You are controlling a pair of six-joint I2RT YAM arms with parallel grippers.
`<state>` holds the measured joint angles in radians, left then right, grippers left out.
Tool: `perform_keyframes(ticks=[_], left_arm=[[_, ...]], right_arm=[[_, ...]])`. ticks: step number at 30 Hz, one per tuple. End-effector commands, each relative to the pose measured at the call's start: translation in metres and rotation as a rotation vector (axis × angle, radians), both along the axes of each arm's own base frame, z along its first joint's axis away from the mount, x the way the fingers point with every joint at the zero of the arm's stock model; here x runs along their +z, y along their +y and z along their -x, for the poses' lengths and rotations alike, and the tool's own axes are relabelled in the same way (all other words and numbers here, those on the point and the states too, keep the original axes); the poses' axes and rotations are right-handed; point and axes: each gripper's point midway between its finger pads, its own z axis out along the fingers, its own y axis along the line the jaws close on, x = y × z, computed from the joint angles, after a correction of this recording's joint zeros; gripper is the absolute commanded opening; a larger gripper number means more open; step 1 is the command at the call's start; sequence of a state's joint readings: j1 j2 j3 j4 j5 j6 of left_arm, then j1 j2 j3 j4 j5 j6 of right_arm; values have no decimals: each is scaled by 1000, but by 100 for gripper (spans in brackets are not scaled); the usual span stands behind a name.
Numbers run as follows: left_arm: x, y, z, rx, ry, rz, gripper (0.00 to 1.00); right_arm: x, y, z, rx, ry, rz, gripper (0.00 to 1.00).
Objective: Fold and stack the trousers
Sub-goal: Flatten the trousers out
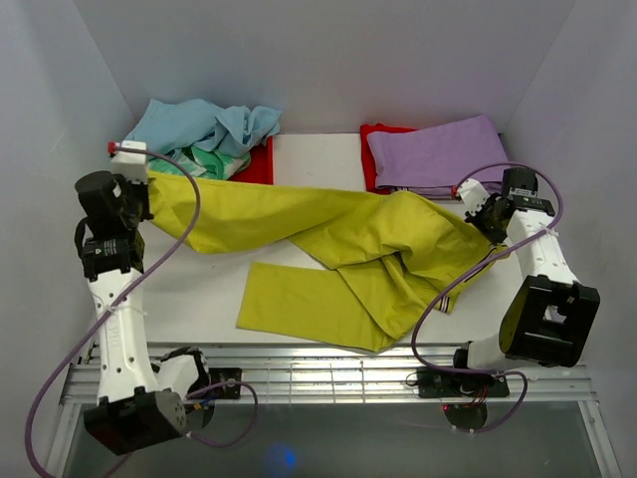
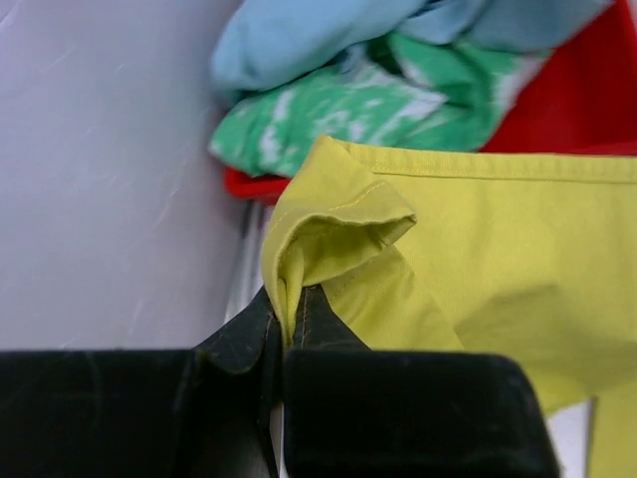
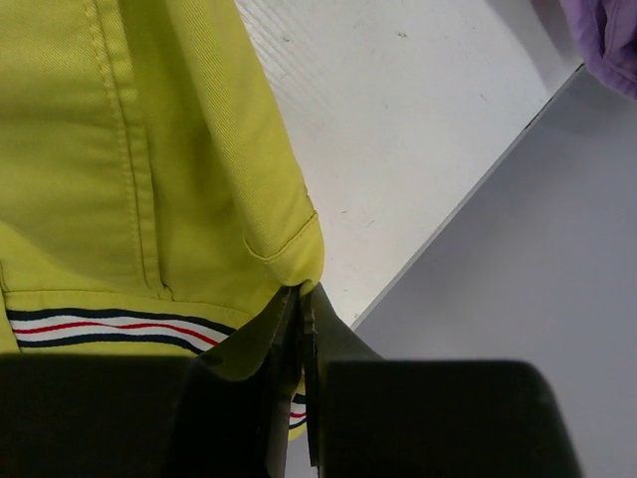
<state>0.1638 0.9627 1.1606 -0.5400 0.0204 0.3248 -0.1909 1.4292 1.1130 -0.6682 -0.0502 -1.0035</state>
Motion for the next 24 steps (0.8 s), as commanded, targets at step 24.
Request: perform_keyframes(ticks=[24], left_arm=[[-110,176,-55,182,134,45,0]], right_arm=[[-24,-35,-81,-41,47,23,8]])
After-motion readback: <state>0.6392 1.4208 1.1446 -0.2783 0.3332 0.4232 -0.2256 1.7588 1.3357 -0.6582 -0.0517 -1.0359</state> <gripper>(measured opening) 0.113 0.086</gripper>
